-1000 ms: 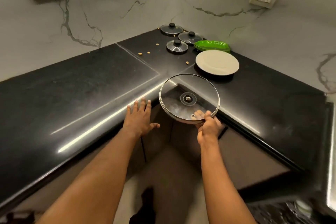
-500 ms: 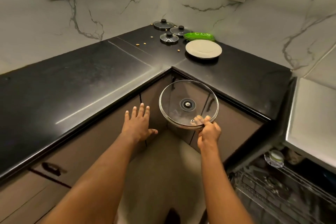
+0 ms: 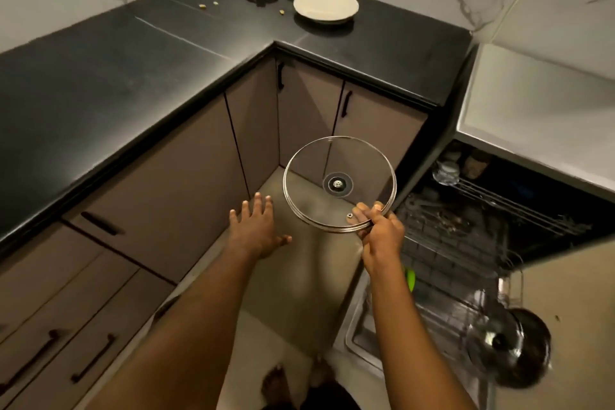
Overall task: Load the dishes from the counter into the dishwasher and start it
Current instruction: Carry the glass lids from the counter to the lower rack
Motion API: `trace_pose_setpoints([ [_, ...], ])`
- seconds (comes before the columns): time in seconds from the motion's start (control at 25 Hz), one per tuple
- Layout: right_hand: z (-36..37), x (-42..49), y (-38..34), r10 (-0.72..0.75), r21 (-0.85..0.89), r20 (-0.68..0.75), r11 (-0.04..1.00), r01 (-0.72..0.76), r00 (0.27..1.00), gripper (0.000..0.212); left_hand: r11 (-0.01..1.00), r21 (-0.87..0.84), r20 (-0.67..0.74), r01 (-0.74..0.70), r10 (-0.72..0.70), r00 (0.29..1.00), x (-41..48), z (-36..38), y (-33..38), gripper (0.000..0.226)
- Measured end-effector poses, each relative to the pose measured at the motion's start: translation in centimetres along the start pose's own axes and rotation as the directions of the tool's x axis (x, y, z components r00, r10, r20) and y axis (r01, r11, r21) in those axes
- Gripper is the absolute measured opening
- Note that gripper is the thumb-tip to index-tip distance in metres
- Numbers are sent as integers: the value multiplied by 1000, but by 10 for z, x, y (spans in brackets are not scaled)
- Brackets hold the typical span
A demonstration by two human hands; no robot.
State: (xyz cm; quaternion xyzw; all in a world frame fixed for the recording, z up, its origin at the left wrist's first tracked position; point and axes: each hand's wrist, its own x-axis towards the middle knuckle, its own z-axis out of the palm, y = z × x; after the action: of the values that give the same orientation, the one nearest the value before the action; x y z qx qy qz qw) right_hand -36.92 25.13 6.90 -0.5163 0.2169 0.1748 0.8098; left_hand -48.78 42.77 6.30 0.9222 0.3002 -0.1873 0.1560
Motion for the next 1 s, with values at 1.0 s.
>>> trace_pose_setpoints([
  [1.0,-413,2,-38,-29,-446,-407,879,-171,913,6,897,172,468,-408,290,835,-102,261,287,95],
])
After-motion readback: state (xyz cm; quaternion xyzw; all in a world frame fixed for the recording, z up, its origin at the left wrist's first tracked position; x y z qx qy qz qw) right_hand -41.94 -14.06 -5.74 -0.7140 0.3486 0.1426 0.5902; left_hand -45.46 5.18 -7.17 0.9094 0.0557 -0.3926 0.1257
